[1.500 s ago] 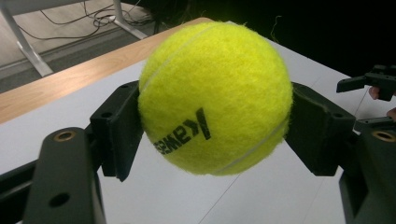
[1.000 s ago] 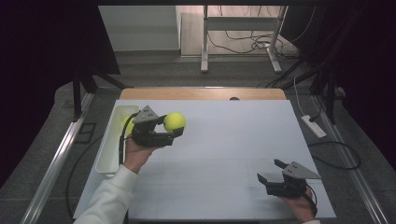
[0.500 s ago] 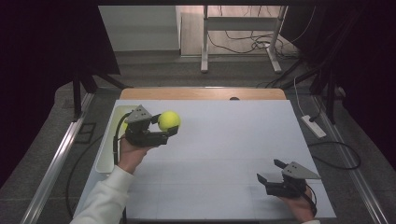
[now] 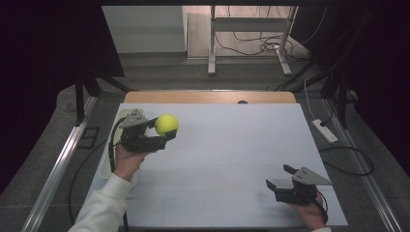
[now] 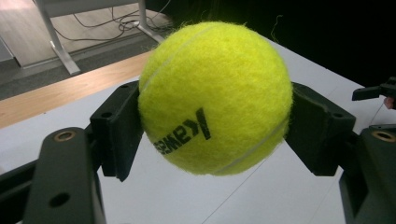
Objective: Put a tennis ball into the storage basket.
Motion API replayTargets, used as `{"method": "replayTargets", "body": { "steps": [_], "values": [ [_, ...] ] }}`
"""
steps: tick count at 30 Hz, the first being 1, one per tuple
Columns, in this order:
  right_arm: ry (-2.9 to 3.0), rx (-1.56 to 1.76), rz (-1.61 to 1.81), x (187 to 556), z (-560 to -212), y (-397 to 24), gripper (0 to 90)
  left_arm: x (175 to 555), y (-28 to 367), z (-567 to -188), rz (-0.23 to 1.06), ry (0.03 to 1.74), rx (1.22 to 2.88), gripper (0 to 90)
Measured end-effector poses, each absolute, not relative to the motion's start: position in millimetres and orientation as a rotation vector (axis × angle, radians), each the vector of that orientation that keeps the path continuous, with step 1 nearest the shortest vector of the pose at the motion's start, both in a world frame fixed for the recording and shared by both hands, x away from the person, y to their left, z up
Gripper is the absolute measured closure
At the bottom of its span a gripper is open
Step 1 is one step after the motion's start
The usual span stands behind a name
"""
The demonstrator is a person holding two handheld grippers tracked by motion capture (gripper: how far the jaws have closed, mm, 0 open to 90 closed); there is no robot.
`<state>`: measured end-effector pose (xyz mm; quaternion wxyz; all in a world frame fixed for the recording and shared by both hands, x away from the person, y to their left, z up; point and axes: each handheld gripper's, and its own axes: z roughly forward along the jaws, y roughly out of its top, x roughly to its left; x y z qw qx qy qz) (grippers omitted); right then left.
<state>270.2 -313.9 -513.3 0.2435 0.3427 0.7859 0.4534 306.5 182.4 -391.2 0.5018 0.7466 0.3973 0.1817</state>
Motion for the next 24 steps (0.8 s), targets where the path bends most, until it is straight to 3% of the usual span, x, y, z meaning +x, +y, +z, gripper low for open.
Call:
{"method": "replayTargets", "body": {
  "steps": [24],
  "values": [
    [2.149, 0.927, 1.241, 271, -514, -314, 12.7, 305, 215, -393, 0.477, 1.055, 1.76, 26.6]
  ]
}}
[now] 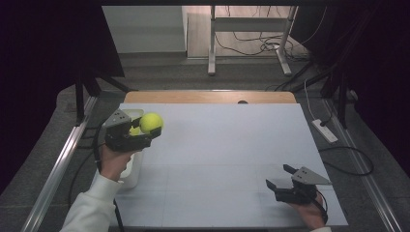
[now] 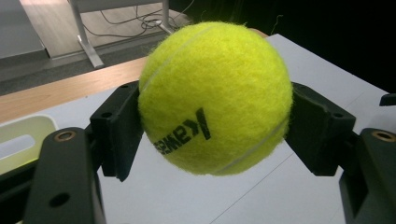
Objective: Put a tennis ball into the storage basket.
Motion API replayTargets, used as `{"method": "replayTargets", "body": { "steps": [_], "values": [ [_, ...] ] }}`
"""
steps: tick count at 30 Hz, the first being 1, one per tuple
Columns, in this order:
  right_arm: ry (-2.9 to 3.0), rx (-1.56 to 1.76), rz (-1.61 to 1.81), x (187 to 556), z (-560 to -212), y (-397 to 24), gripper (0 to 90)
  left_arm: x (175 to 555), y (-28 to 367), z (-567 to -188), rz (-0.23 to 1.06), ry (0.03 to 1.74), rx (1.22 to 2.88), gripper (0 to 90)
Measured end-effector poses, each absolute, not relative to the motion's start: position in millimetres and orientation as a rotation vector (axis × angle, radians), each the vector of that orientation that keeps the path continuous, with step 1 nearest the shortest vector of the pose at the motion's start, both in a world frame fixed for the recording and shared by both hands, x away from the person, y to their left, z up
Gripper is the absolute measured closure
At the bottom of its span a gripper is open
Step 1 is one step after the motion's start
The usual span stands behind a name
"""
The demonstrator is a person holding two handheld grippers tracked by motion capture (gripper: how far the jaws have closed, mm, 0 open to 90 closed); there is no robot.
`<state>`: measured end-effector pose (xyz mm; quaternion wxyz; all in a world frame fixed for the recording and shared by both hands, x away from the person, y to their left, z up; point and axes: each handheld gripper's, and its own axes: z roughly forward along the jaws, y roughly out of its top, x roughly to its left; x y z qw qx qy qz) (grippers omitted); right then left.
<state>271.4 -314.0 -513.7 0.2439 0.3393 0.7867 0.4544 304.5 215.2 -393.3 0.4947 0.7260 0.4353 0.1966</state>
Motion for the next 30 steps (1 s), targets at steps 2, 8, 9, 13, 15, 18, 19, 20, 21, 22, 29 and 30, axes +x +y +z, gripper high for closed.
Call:
{"method": "replayTargets", "body": {
  "steps": [2, 8, 9, 13, 15, 18, 19, 20, 21, 22, 29, 30],
  "values": [
    [2.149, 0.927, 1.239, 271, -514, -314, 12.7, 305, 216, -393, 0.48, 1.058, 1.757, 26.6],
    [2.149, 0.93, 1.238, 271, -514, -314, 12.7, 304, 222, -393, 0.491, 1.07, 1.75, 26.6],
    [2.148, 0.928, 1.239, 271, -514, -314, 12.7, 304, 223, -393, 0.492, 1.072, 1.75, 26.6],
    [2.148, 0.928, 1.238, 271, -514, -314, 12.7, 304, 228, -392, 0.497, 1.088, 1.736, 26.7],
    [2.148, 0.928, 1.236, 271, -514, -314, 12.7, 304, 230, -392, 0.5, 1.091, 1.735, 26.6],
    [2.148, 0.929, 1.238, 271, -514, -314, 12.7, 305, 234, -392, 0.504, 1.104, 1.729, 26.6],
    [2.148, 0.929, 1.237, 271, -514, -314, 12.7, 305, 236, -392, 0.505, 1.114, 1.724, 26.6],
    [2.147, 0.929, 1.238, 272, -514, -314, 12.7, 305, 238, -392, 0.507, 1.12, 1.722, 26.6],
    [2.147, 0.929, 1.236, 272, -514, -314, 12.7, 305, 240, -393, 0.509, 1.126, 1.72, 26.6],
    [2.148, 0.927, 1.234, 272, -514, -314, 12.7, 305, 242, -393, 0.512, 1.132, 1.719, 26.6],
    [2.147, 0.927, 1.234, 271, -514, -313, 12.7, 304, 252, -392, 0.536, 1.163, 1.708, 26.6],
    [2.147, 0.927, 1.234, 271, -514, -313, 12.7, 304, 254, -391, 0.54, 1.167, 1.708, 26.6]
  ]
}}
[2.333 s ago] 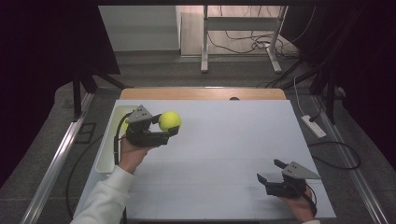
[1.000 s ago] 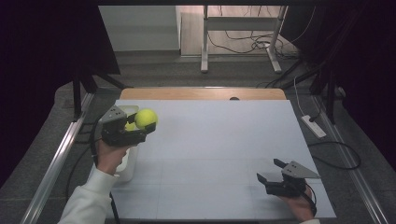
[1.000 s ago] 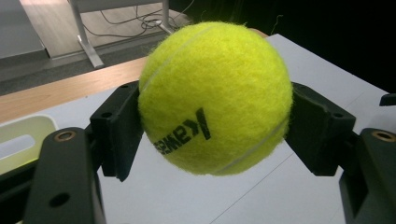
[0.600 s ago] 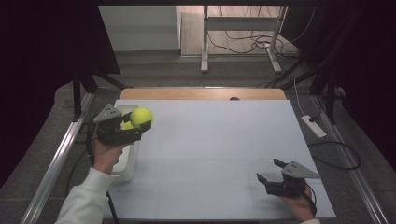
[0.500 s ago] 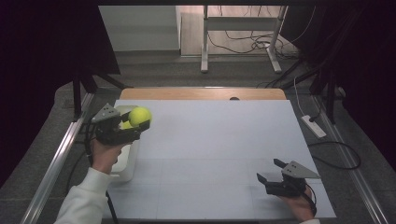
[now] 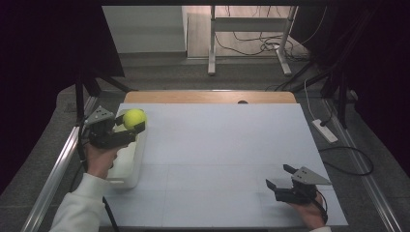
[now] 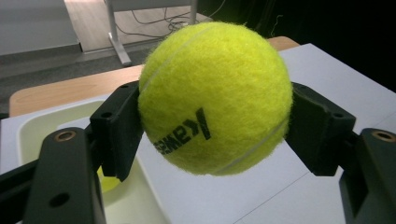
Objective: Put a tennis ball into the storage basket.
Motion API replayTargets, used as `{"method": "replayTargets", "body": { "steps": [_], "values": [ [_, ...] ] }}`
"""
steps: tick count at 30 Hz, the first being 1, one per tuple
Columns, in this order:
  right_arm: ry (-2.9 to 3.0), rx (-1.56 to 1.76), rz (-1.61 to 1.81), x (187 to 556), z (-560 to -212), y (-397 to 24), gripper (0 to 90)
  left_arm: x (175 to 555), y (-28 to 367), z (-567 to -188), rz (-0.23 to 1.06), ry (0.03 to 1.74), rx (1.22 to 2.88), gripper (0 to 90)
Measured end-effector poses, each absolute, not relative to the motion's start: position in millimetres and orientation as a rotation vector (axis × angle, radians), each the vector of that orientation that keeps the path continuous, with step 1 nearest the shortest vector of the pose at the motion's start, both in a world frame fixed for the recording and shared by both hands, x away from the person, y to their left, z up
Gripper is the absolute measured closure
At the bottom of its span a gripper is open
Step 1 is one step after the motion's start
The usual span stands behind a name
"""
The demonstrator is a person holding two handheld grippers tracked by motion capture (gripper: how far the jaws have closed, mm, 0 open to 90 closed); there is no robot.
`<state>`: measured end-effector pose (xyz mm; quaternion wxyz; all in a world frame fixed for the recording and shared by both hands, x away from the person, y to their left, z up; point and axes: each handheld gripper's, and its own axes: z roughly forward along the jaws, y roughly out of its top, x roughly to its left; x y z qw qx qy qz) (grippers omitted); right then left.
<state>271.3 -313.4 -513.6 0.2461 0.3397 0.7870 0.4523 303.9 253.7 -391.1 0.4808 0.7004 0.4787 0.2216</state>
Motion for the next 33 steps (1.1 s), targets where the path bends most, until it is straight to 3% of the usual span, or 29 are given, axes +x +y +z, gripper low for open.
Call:
{"method": "replayTargets", "body": {
  "steps": [33],
  "values": [
    [2.148, 0.922, 1.226, 272, -513, -312, 12.7, 311, 297, -413, 0.56, 1.346, 1.679, 26.5]
  ]
}}
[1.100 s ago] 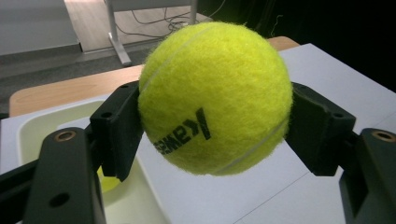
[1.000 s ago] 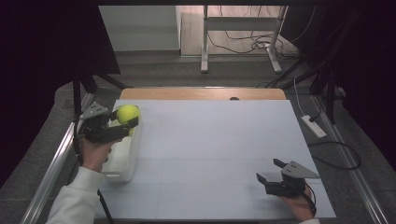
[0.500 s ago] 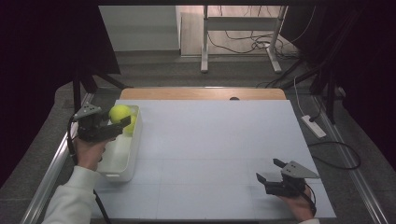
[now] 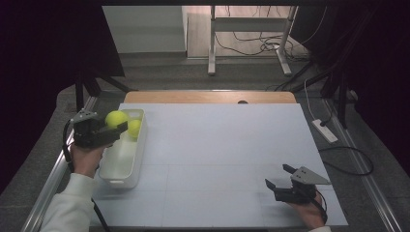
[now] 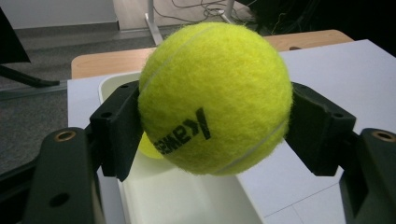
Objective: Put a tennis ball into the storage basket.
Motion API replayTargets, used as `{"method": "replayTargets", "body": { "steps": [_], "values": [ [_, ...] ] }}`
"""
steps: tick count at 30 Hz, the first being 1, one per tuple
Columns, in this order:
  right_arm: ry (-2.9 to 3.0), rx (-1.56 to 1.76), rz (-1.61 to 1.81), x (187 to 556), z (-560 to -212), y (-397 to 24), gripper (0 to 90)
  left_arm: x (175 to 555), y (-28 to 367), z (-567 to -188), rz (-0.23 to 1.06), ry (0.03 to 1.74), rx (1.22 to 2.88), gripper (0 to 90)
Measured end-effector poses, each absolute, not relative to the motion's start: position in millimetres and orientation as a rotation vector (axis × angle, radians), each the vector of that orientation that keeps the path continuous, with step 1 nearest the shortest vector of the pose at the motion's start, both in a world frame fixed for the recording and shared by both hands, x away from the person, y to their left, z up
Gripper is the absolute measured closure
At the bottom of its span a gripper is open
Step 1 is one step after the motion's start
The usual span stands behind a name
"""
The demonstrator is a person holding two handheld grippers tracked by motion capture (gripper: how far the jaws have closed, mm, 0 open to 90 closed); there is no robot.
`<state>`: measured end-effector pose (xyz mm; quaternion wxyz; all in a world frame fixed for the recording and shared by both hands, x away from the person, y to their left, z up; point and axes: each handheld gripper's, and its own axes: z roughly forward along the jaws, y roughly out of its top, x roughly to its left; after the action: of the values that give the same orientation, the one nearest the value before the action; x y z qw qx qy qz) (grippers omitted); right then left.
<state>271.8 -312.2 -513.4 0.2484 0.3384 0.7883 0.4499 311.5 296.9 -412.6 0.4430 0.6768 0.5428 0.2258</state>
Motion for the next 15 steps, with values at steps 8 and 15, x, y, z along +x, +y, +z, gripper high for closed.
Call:
{"method": "replayTargets", "body": {
  "steps": [8, 15],
  "values": [
    [2.148, 0.923, 1.225, 271.8, -513.4, -312.2, 12.7, 316.5, 298.4, -415.9, 0.558, 1.373, 1.687, 26.5],
    [2.145, 0.923, 1.228, 271.8, -513.4, -312.4, 12.8, 320.4, 300.2, -420.9, 0.542, 1.397, 1.707, 26.5]
  ]
}}
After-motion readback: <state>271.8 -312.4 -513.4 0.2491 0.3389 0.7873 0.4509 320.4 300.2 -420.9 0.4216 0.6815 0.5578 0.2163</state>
